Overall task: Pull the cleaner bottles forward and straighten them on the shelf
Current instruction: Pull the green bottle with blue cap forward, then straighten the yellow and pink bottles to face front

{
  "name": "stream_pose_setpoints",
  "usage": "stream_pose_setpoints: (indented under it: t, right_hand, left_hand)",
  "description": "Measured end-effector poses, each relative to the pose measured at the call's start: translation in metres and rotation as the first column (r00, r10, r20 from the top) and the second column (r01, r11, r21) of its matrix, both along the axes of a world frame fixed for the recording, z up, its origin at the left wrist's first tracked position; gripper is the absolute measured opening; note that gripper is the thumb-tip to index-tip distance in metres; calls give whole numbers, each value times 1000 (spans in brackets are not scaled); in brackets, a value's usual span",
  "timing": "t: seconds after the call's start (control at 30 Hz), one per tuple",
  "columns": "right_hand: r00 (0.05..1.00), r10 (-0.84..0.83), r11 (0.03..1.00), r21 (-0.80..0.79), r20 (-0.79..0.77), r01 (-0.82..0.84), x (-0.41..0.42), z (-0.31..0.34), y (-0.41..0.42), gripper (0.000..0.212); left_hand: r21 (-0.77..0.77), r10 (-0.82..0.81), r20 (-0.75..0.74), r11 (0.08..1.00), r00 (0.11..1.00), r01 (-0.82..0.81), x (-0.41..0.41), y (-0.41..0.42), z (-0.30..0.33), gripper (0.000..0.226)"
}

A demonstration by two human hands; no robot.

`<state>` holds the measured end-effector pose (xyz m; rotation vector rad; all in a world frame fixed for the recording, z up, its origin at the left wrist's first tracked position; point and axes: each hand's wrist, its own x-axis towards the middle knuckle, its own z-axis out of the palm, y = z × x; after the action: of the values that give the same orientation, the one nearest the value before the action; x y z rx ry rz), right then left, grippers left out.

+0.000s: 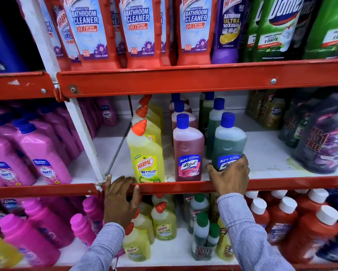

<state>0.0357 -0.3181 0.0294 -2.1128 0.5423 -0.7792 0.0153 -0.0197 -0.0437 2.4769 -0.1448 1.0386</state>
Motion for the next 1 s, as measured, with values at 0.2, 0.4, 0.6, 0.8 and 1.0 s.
stream_pose_setpoints:
  t: [0.2,0.4,0.6,0.8,1.0]
  right_hand:
    - [1000,-13,999,-30,-25,13,-6,-5,1,116]
    - [858,-68,989,-76,510,124,-46,4,39,64]
    - [802,490,871,-179,340,-457,-53,4,106,33]
    - [774,630,748,-219,-60,-626,-26,-2,122,42]
    - [756,634,733,-184,-164,-655,-19,4,116,47]
  left_hand:
    - [-5,-24,34,1000,999,24,0,2,0,29]
    - [-55,-47,-6,997,999,47,-2,3,3,31]
    - [-199,-111,-57,975,992,97,-10,-3,25,38]
    - [-359,-359,-178,891,916,279,14,11,47,51]
    - [-412,-426,-298,865,854,287,31,22,49,49]
